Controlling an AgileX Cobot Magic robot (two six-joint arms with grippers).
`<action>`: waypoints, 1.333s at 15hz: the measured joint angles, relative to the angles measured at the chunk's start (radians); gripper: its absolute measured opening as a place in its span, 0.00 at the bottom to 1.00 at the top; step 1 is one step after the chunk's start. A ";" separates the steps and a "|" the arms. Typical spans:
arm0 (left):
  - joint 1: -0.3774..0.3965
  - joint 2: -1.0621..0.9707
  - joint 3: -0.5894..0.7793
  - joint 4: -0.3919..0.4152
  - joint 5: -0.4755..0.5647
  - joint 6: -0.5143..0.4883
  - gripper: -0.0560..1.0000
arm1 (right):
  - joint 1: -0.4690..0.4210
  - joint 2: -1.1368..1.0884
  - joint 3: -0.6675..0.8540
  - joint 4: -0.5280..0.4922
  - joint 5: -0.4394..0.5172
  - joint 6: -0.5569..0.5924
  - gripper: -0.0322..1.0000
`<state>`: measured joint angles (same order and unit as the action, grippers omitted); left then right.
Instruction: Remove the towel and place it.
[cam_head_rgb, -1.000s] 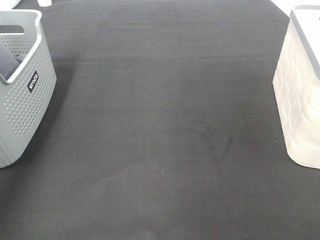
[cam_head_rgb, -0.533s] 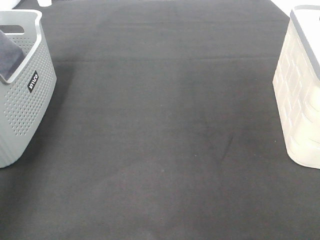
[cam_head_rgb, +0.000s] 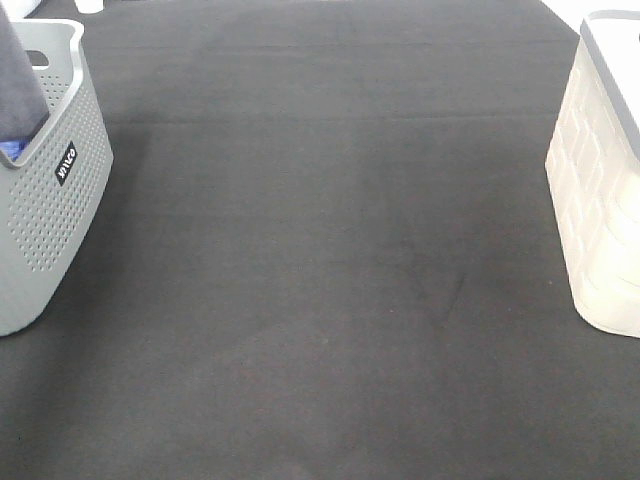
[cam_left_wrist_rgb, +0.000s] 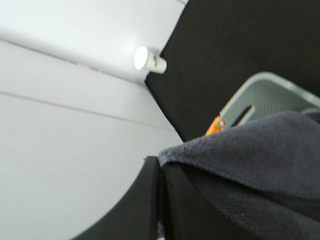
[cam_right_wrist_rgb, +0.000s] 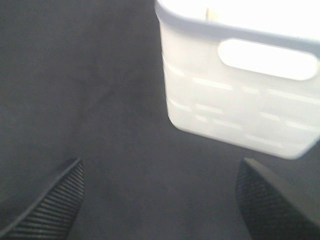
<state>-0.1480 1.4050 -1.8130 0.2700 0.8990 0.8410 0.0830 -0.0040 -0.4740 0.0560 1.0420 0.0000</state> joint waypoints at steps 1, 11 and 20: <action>-0.023 0.000 -0.020 0.000 -0.001 0.000 0.05 | 0.000 0.000 0.000 0.036 -0.029 -0.007 0.76; -0.249 0.195 -0.332 0.005 -0.013 -0.008 0.05 | 0.000 0.371 -0.002 0.592 -0.253 -0.536 0.76; -0.490 0.303 -0.403 0.027 -0.076 -0.008 0.05 | 0.000 0.876 -0.002 1.478 -0.347 -1.536 0.76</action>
<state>-0.6380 1.7080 -2.2160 0.2970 0.8230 0.8330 0.0830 0.8720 -0.4760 1.5340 0.6950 -1.5360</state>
